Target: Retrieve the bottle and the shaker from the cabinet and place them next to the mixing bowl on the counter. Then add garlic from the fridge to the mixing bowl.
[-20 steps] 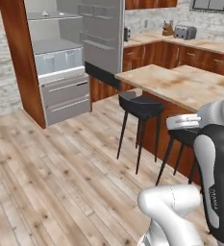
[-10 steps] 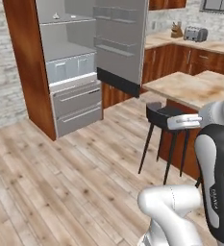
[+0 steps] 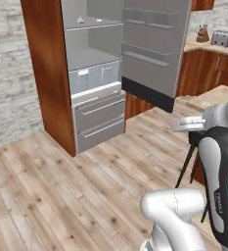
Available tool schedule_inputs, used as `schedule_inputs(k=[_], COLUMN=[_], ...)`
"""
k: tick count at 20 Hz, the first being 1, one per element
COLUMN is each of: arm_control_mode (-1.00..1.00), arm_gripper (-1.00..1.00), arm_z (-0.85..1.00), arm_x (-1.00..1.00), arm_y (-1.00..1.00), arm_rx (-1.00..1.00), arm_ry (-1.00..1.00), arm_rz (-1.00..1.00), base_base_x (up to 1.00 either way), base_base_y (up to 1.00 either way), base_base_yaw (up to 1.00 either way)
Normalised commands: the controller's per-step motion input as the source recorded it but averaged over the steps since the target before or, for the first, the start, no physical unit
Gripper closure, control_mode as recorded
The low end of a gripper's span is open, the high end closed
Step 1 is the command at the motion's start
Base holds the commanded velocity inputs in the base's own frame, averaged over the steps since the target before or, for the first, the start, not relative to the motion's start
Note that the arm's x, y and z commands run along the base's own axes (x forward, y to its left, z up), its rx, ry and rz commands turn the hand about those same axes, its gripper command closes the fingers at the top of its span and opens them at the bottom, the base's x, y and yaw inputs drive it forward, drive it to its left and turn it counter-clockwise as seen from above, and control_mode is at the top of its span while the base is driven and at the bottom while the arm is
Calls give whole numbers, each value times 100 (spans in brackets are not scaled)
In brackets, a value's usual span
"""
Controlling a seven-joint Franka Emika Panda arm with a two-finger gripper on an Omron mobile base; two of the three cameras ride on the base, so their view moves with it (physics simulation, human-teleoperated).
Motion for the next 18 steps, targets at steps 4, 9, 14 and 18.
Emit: schedule_inputs(k=[4, 9, 14, 18], arm_control_mode=[100, 100, 100, 100], arm_gripper=[-100, -100, -100, -100], arm_z=[0, 0, 0, 0], arm_x=[0, 0, 0, 0], arm_y=[0, 0, 0, 0], arm_rx=[0, 0, 0, 0], arm_ry=[0, 0, 0, 0], arm_rz=[0, 0, 0, 0], base_base_x=[100, 100, 100, 100], base_base_y=[30, 24, 1, -21], base_base_yaw=[-16, -25, -12, 2])
